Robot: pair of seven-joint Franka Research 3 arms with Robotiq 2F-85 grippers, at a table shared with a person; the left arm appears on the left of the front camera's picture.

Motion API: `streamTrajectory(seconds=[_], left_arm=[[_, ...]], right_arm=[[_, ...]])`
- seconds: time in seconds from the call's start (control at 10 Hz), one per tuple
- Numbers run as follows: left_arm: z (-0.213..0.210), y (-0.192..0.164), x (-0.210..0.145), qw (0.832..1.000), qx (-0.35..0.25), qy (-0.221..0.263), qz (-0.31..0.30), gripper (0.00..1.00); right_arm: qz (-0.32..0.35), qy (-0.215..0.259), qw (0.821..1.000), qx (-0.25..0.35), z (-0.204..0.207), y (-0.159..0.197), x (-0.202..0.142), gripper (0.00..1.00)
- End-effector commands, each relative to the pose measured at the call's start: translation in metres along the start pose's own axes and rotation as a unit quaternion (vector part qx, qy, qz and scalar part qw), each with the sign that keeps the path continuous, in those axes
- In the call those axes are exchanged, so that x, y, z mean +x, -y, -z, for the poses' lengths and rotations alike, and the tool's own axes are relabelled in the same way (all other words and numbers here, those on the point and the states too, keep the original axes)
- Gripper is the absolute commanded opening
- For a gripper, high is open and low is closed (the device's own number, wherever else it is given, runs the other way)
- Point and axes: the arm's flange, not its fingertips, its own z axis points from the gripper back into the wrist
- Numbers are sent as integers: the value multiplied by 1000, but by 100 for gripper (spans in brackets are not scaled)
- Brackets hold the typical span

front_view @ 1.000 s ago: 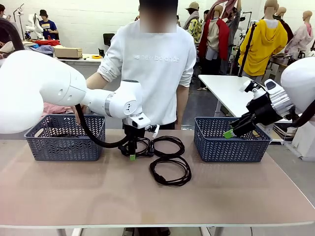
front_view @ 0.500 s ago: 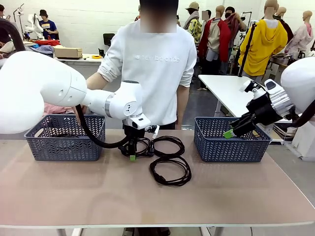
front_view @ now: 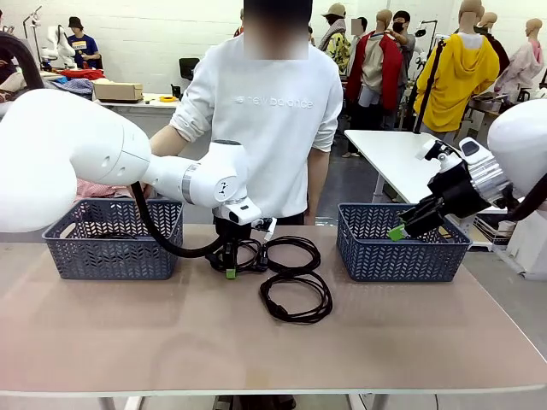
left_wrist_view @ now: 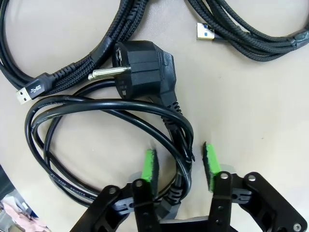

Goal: Organize the cables according to human instructions.
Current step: Pick up a bundle of cables and place it in the basket indicated by the human.

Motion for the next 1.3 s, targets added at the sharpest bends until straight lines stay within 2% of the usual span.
streamTrajectory(seconds=[0.0, 0.1, 0.2, 0.6, 1.0, 1.2], left_arm=[[-2, 1, -1, 1000, -2, 1, 1, 18], [-5, 2, -1, 1000, -3, 1, 3, 19], [-8, 4, -1, 1000, -4, 1, 5, 0], [-31, 10, -1, 1000, 4, -7, 8, 0], [-111, 20, -7, 996, 79, 19, -26, 0], [-153, 35, -28, 994, 98, 24, -39, 0]], right_arm=[[-9, 13, 1000, 8, 1, 3, 0, 100], [-9, 13, 1000, 8, 1, 3, 0, 100], [-9, 13, 1000, 8, 1, 3, 0, 100], [-9, 13, 1000, 8, 1, 3, 0, 100], [-9, 13, 1000, 8, 1, 3, 0, 100], [-9, 13, 1000, 8, 1, 3, 0, 100]])
